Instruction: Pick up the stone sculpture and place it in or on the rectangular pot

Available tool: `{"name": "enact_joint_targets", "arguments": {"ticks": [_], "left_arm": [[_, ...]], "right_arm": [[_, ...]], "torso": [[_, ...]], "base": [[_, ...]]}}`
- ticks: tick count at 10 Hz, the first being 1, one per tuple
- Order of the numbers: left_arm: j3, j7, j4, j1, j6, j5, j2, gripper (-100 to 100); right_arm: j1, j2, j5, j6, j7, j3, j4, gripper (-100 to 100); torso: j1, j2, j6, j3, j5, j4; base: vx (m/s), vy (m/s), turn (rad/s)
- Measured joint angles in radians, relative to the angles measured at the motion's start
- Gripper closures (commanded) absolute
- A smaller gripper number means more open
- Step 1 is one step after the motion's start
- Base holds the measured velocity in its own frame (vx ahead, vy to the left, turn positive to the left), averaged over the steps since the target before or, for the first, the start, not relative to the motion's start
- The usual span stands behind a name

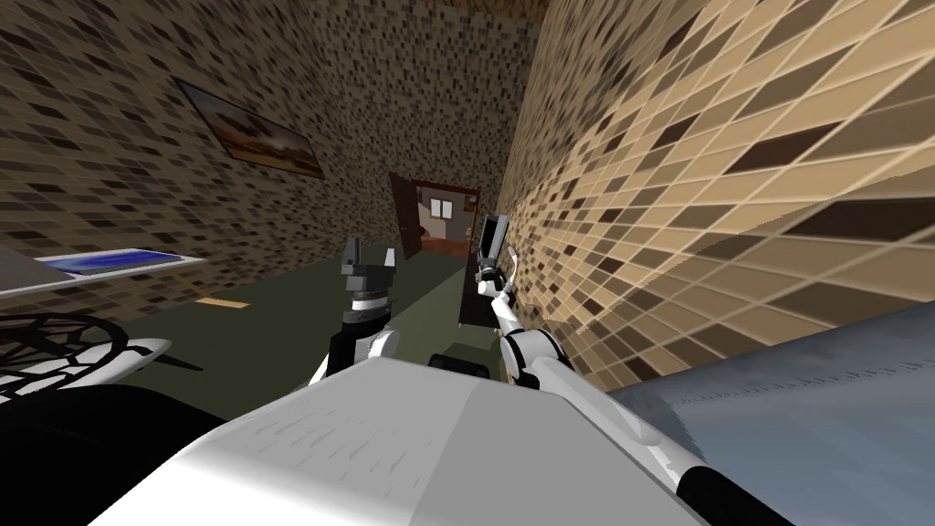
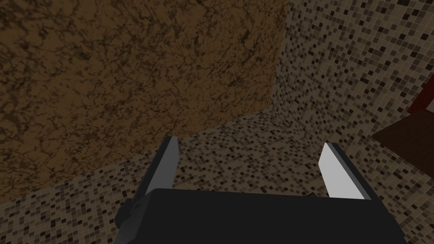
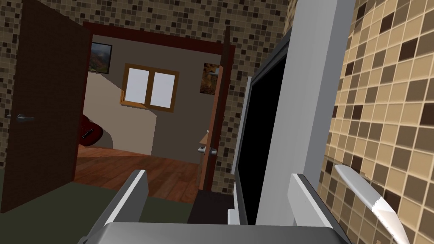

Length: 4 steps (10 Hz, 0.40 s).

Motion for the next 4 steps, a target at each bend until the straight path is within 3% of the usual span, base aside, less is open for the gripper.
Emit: {"name": "enact_joint_targets", "arguments": {"ticks": [4], "left_arm": [[0.000, 0.000, 0.000, 0.000, 0.000, 0.000, 0.000, 0]], "right_arm": [[0.000, 0.000, 0.000, 0.000, 0.000, 0.000, 0.000, 0]], "torso": [[0.000, 0.000, 0.000, 0.000, 0.000, 0.000]], "base": [[0.000, 0.000, 0.000]]}}
